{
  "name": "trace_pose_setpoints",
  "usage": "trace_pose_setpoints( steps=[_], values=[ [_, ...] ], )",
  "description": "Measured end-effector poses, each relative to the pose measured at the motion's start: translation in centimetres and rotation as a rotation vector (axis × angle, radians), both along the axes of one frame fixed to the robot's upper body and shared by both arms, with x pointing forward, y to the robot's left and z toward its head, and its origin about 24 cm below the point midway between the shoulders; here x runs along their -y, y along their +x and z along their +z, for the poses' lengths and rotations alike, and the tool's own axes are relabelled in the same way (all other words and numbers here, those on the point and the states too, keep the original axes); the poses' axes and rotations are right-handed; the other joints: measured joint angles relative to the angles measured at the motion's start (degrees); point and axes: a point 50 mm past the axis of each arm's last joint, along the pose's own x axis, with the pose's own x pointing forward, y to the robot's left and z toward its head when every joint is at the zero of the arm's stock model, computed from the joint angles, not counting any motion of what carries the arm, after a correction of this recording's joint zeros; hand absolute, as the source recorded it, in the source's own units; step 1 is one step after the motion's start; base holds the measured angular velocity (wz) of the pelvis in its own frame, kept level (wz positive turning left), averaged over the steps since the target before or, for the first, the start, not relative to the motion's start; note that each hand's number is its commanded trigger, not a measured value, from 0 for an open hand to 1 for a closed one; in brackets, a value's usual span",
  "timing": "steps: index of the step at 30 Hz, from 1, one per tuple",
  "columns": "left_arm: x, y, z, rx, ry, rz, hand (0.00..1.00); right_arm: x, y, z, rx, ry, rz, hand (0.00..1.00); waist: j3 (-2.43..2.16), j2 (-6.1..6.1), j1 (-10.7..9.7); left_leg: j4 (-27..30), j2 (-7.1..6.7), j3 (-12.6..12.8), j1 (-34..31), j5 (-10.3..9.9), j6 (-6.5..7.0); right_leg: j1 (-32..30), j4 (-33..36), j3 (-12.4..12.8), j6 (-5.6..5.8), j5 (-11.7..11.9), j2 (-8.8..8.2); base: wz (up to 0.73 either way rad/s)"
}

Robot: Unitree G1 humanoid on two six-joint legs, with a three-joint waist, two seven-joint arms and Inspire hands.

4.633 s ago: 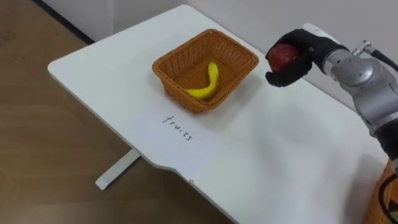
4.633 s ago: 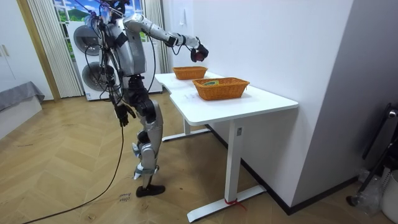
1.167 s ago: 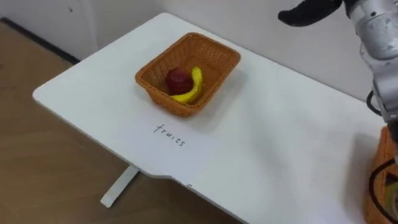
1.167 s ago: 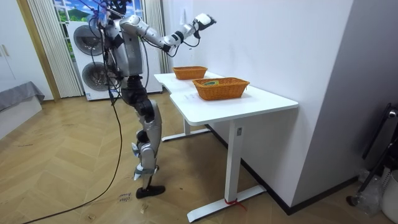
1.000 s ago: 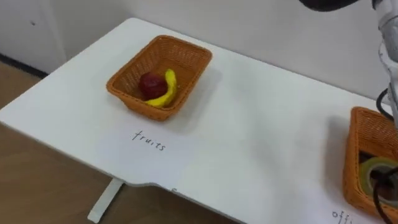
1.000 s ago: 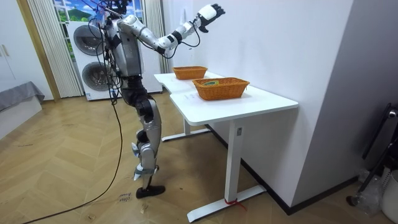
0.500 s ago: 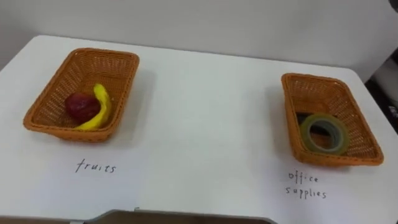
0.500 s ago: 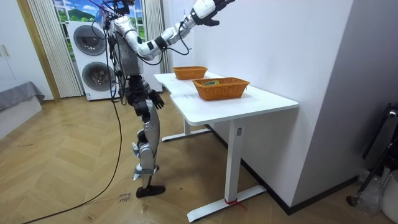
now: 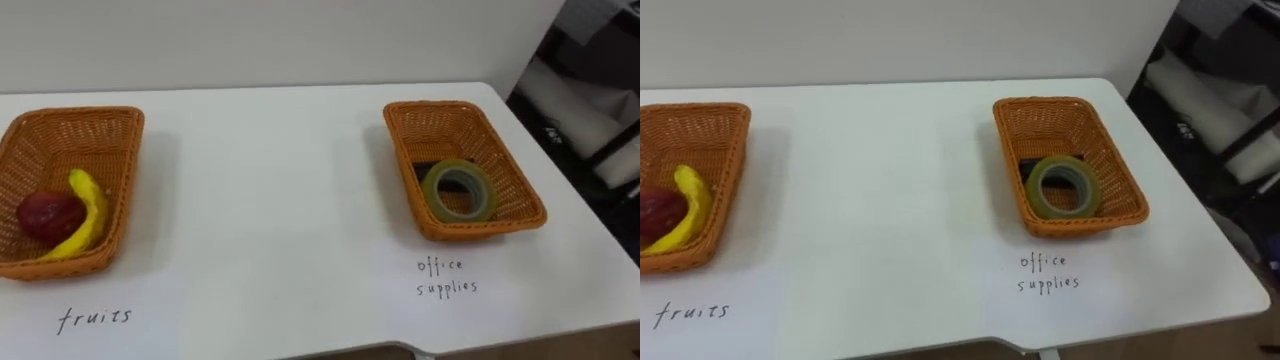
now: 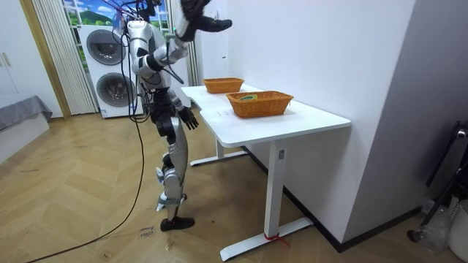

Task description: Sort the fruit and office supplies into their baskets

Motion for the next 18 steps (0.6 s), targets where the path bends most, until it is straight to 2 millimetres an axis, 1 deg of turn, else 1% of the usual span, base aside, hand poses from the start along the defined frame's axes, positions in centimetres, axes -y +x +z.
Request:
trace_pose_setpoints(
  steps=[1, 2, 3, 4, 5, 6, 8, 9, 11, 12, 14, 15, 16, 17, 18],
  values=[
    [0.0, -0.3, -0.1, -0.013, 0.002, 0.007, 0.0, 0.4, -0.9, -0.7, 0.003, 0.022, -0.039, 0.0, -0.33, 0.55, -0.17, 0.01, 0.11, 0.09, 0.0, -0.12, -0.08, -0.06, -0.05, -0.17, -0.11, 0.07, 0.1, -0.09],
    [-0.1, -0.5, -0.1, -0.019, 0.009, 0.018, 0.0, 0.9, -1.9, -1.8, 0.001, 0.063, -0.081, 0.0, -0.34, 0.48, -0.06, -0.08, 0.2, 0.09, 0.18, -0.15, -0.13, 0.06, -0.04, -0.27, -0.12, 0.07, 0.18, -0.06],
    [-0.2, -0.7, -0.1, -0.022, 0.012, 0.024, 0.0, 1.1, -2.3, -2.3, 0.0, 0.089, -0.105, 0.0, -0.29, 0.41, -0.09, -0.19, 0.23, 0.16, 0.4, -0.16, -0.15, 0.17, -0.05, -0.25, -0.12, 0.07, 0.22, 0.0],
    [-0.3, -0.9, -0.1, -0.027, 0.018, 0.03, 0.0, 1.5, -3.3, -3.6, 0.001, 0.144, -0.152, 0.0, -0.18, 0.32, -0.16, -0.23, 0.32, 0.17, 0.68, -0.23, -0.21, 0.47, -0.17, -0.19, -0.12, 0.07, 0.31, 0.0],
    [-0.3, -0.9, -0.1, -0.026, 0.02, 0.03, 0.0, 1.8, -4.4, -4.9, -0.004, 0.198, -0.202, 0.0, -0.22, 0.37, -0.12, -0.23, 0.33, 0.17, 0.7, -0.3, -0.19, 0.61, -0.34, -0.21, -0.12, 0.07, 0.3, 0.0],
    [-0.3, -1.0, -0.1, -0.025, 0.022, 0.029, 0.0, 1.9, -4.8, -5.6, -0.009, 0.226, -0.224, 0.0, -0.21, 0.37, -0.15, -0.23, 0.31, 0.17, 0.69, -0.31, -0.18, 0.6, -0.37, -0.21, -0.12, 0.07, 0.3, 0.0],
    [-0.5, -1.1, 0.0, -0.021, 0.034, 0.043, 0.0, 2.2, -6.5, -8.8, -0.036, 0.363, -0.307, 0.0, -0.19, 0.48, -0.36, -0.21, 0.27, 0.16, 0.43, -0.33, -0.16, 0.37, -0.37, 0.0, -0.13, 0.06, 0.28, 0.0],
    [-0.5, -1.1, 0.0, -0.023, 0.036, 0.046, 0.0, 2.2, -6.9, -9.5, -0.041, 0.396, -0.326, 0.0, -0.22, 0.56, -0.34, -0.21, 0.24, 0.16, 0.4, -0.35, -0.15, 0.31, -0.36, 0.08, -0.13, 0.06, 0.27, -0.04],
    [-0.4, -1.2, 0.0, -0.018, 0.031, 0.064, 0.0, 2.2, -8.2, -11.2, -0.035, 0.489, -0.395, 0.0, -0.38, 1.35, -0.7, -0.2, 0.05, 0.2, 0.01, -0.44, -0.06, -0.19, -0.34, 0.11, -0.14, 0.04, 0.13, -0.04],
    [-0.4, -1.2, 0.0, -0.014, 0.03, 0.072, 0.0, 2.2, -8.5, -11.6, -0.032, 0.512, -0.41, 0.0, -0.37, 1.46, -0.89, -0.19, 0.02, 0.2, -0.05, -0.44, -0.05, -0.23, -0.35, 0.12, -0.14, 0.04, 0.11, 0.0],
    [-0.6, -0.8, 0.2, 0.01, 0.034, 0.087, 0.0, 2.2, -10.0, -13.5, -0.046, 0.601, -0.471, 0.0, -0.4, 1.56, -1.28, -0.15, 0.0, 0.15, -0.2, -0.42, -0.06, -0.26, -0.51, 0.45, -0.2, 0.01, 0.18, 0.0],
    [-0.7, -0.7, 0.3, 0.013, 0.035, 0.087, 0.0, 2.1, -10.5, -14.0, -0.05, 0.619, -0.49, 0.0, -0.4, 1.69, -1.4, -0.08, 0.01, 0.12, -0.33, -0.42, -0.06, -0.29, -0.55, 0.46, -0.22, 0.0, 0.19, 0.0],
    [-0.7, -0.8, 0.3, 0.012, 0.04, 0.087, 0.0, 2.0, -11.9, -15.4, -0.086, 0.649, -0.544, 0.0, -0.27, 1.89, -1.42, -0.06, -0.03, 0.02, -0.49, -0.42, -0.05, -0.32, -0.64, 0.41, -0.23, -0.01, 0.17, 0.05],
    [-0.7, -0.7, 0.3, 0.013, 0.045, 0.089, 0.0, 1.5, -13.4, -17.2, -0.148, 0.692, -0.601, 0.0, -0.34, 1.76, -1.39, -0.1, -0.08, -0.13, -0.64, -0.43, -0.06, -0.33, -0.88, 0.32, -0.28, -0.07, 0.15, 0.06],
    [-0.7, -0.6, 0.3, 0.017, 0.045, 0.088, 0.0, 1.1, -14.0, -18.2, -0.181, 0.719, -0.621, 0.0, -0.52, 1.47, -1.33, -0.12, -0.11, -0.19, -0.67, -0.43, -0.06, -0.35, -0.92, 0.29, -0.35, -0.19, 0.13, 0.04]
  ],
)
